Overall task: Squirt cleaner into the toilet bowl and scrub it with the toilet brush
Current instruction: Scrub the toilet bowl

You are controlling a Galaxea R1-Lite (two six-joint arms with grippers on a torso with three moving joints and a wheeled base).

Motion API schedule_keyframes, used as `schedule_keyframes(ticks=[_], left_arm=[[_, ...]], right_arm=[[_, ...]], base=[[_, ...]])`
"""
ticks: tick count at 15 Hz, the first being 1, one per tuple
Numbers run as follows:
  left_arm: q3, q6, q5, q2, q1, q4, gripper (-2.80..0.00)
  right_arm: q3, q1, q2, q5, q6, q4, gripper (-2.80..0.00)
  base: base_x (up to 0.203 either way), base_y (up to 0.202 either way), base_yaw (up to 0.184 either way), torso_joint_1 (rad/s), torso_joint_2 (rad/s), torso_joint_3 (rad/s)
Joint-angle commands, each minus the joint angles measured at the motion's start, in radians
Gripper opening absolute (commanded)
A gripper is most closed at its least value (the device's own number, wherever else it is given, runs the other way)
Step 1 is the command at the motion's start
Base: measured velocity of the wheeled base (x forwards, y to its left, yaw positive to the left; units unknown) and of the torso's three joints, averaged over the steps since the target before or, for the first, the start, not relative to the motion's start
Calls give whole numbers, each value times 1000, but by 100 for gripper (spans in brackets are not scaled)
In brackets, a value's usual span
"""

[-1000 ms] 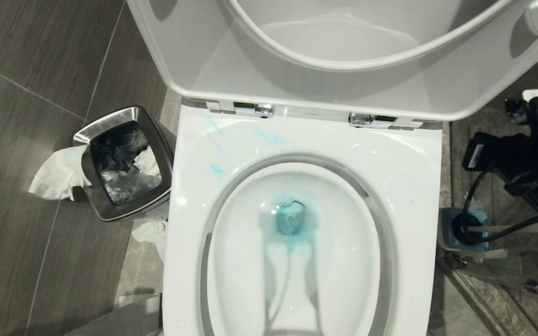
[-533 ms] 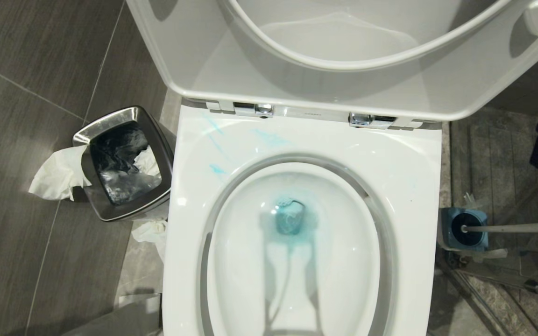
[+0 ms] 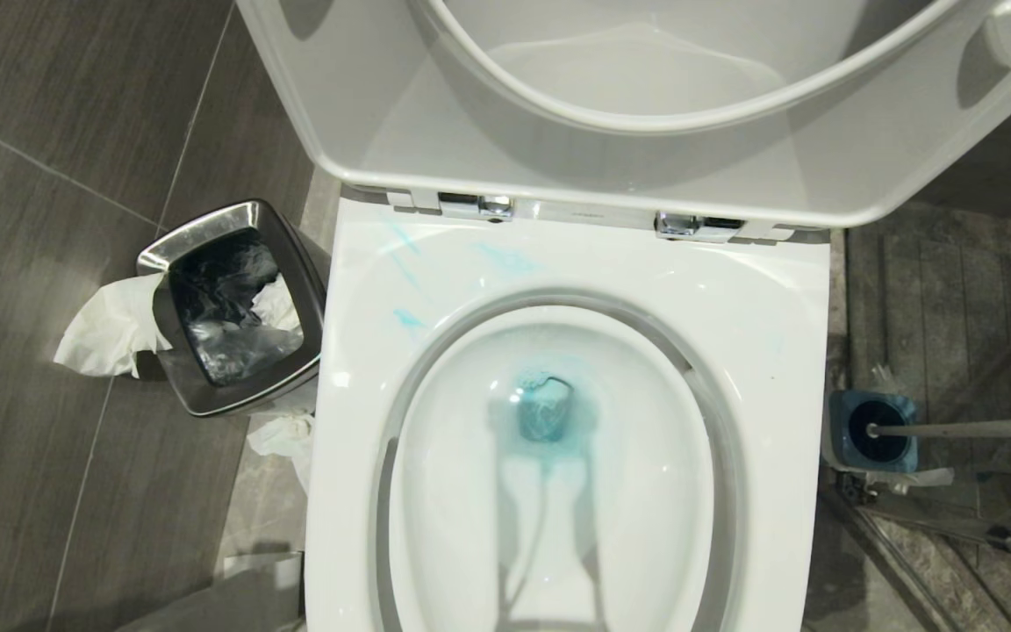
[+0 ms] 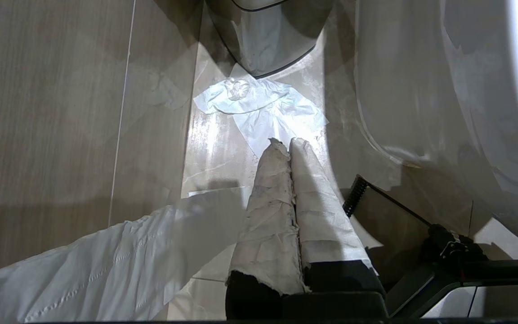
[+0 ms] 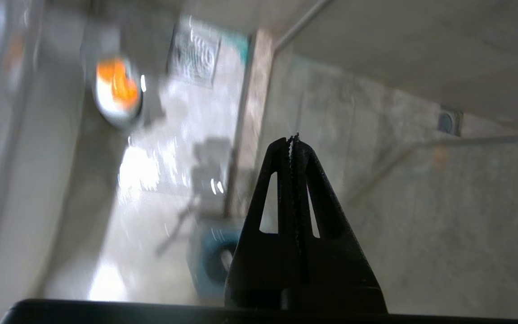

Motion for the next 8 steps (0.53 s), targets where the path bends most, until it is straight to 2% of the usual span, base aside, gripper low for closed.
schedule_keyframes(ticks=[1, 4, 8], left_arm=[[2, 0, 0, 2, 0, 0, -280], [2, 0, 0, 2, 0, 0, -280], [3, 0, 0, 1, 0, 0, -280]], right_arm=[[7, -110, -128, 194, -10, 180, -280], [94, -132, -166, 243, 95, 275, -280], [215, -164, -127, 289, 107, 274, -280]], base=[[0, 0, 0, 0, 0, 0], [0, 0, 0, 0, 0, 0], [0, 0, 0, 0, 0, 0]])
